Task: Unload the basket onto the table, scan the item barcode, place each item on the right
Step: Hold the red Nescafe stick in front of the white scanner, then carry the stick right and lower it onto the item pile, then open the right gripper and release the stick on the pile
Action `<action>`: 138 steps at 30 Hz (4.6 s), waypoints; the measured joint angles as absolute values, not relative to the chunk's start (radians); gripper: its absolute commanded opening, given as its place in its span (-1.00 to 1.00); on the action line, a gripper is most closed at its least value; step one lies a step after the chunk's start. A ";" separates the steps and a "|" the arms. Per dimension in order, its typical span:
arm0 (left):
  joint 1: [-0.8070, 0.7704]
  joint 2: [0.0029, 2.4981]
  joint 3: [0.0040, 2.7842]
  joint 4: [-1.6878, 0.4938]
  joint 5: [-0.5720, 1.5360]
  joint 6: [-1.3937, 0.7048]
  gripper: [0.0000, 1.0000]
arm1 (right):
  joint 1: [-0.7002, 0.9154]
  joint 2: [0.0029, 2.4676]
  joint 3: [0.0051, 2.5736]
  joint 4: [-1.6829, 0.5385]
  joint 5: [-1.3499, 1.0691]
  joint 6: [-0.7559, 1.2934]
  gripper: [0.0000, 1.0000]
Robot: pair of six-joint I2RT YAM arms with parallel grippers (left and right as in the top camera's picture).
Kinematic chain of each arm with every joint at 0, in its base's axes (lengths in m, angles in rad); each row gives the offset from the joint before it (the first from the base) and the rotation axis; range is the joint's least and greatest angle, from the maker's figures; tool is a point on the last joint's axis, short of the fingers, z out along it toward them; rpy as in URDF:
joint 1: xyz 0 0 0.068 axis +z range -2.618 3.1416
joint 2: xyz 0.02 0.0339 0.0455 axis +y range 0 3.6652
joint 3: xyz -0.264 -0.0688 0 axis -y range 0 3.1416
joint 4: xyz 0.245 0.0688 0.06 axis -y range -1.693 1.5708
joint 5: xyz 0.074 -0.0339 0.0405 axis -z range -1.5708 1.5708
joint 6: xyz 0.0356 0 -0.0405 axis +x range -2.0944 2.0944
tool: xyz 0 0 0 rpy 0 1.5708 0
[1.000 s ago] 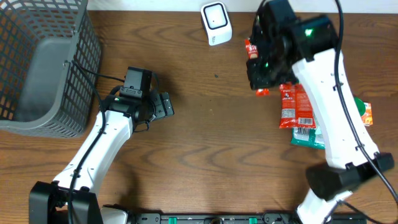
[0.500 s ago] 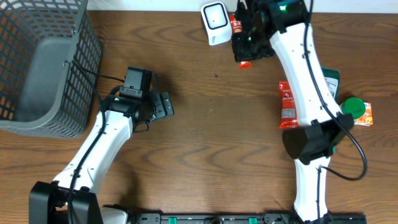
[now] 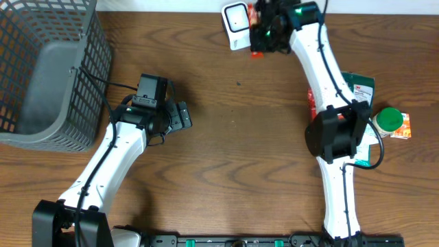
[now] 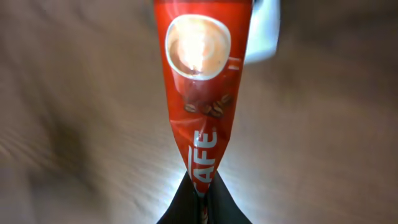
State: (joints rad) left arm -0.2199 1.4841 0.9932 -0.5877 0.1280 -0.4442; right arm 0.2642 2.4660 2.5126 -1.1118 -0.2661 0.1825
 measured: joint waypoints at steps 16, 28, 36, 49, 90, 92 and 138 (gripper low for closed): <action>-0.220 1.484 0.993 -0.587 0.128 -0.444 0.88 | 0.274 2.577 2.518 -0.809 -0.395 0.370 -0.98; -0.220 1.485 0.993 -0.587 0.128 -0.444 0.88 | 0.274 2.681 2.518 -0.734 -0.416 0.403 -0.98; -0.220 1.485 0.993 -0.587 0.128 -0.444 0.88 | 0.274 2.681 2.518 -0.759 -0.418 0.403 -0.98; -0.220 1.485 0.993 -0.587 0.128 -0.444 0.88 | 0.255 2.680 2.518 -0.839 -0.443 0.365 -0.98; -0.220 1.485 0.993 -0.587 0.128 -0.444 0.88 | 0.074 2.010 1.874 -1.621 0.394 0.354 -0.98; -0.220 1.485 0.993 -0.587 0.128 -0.444 0.88 | 0.067 2.010 1.779 -1.556 0.459 0.384 -0.98; -0.220 1.485 0.993 -0.587 0.128 -0.444 0.88 | 0.062 2.017 1.512 -1.105 0.153 0.144 0.98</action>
